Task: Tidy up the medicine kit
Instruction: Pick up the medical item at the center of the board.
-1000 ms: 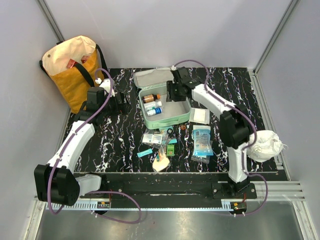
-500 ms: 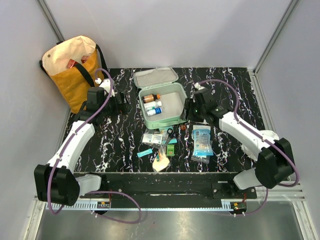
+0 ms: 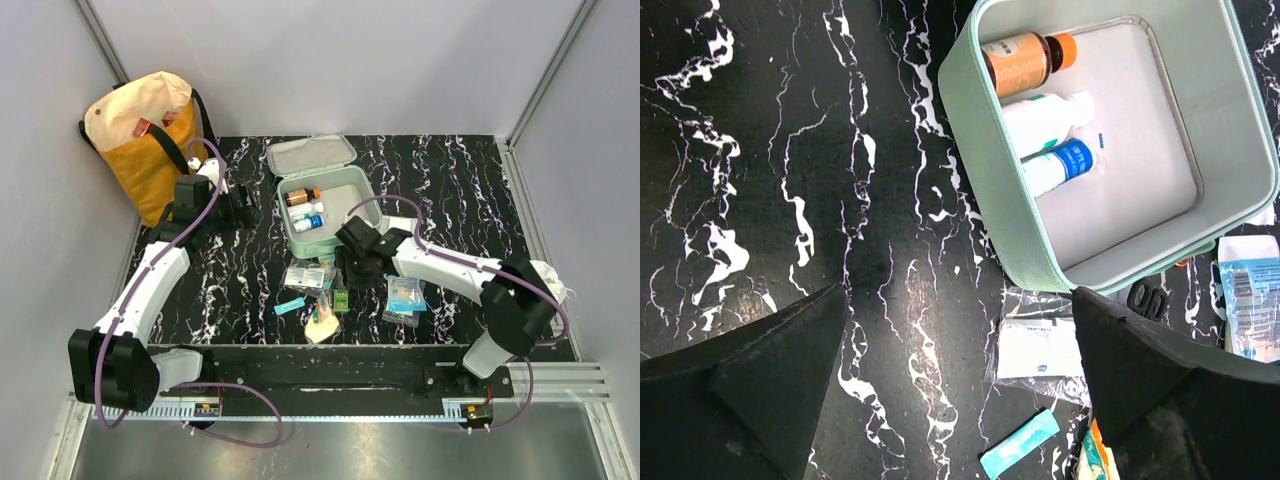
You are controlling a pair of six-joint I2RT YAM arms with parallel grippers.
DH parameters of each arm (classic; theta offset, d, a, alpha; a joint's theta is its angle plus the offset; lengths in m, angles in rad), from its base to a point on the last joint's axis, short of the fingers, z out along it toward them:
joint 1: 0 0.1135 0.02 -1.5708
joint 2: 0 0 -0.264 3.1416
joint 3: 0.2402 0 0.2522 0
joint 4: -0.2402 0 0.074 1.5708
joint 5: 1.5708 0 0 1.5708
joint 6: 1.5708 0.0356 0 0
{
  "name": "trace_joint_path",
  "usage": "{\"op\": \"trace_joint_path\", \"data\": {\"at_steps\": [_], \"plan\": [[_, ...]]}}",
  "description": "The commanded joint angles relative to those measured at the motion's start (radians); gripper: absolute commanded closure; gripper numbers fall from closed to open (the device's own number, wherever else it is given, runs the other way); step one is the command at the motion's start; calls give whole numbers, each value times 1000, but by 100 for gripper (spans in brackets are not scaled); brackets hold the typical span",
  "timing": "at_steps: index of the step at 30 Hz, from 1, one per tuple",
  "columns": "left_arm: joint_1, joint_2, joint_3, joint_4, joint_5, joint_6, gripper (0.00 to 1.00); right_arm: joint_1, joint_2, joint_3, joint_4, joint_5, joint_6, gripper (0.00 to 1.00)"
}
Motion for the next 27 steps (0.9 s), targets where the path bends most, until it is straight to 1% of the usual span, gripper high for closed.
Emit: {"op": "trace_joint_path", "data": {"at_steps": [1,8,19,23,27], "plan": [[2,-25,-20,42,3,-30,1,62,51,61,-54,39,26,39],[2,-32,-22,42,17,-32,1,88,98,81,-77,50,38,37],[2,-44,-25,39,15,-32,1,90,207,126,-75,39,-17,36],[2,-51,-29,42,18,-34,1,90,244,130,-86,70,-30,36],[2,-51,-28,39,17,-31,1,90,229,103,-90,123,-31,37]]}}
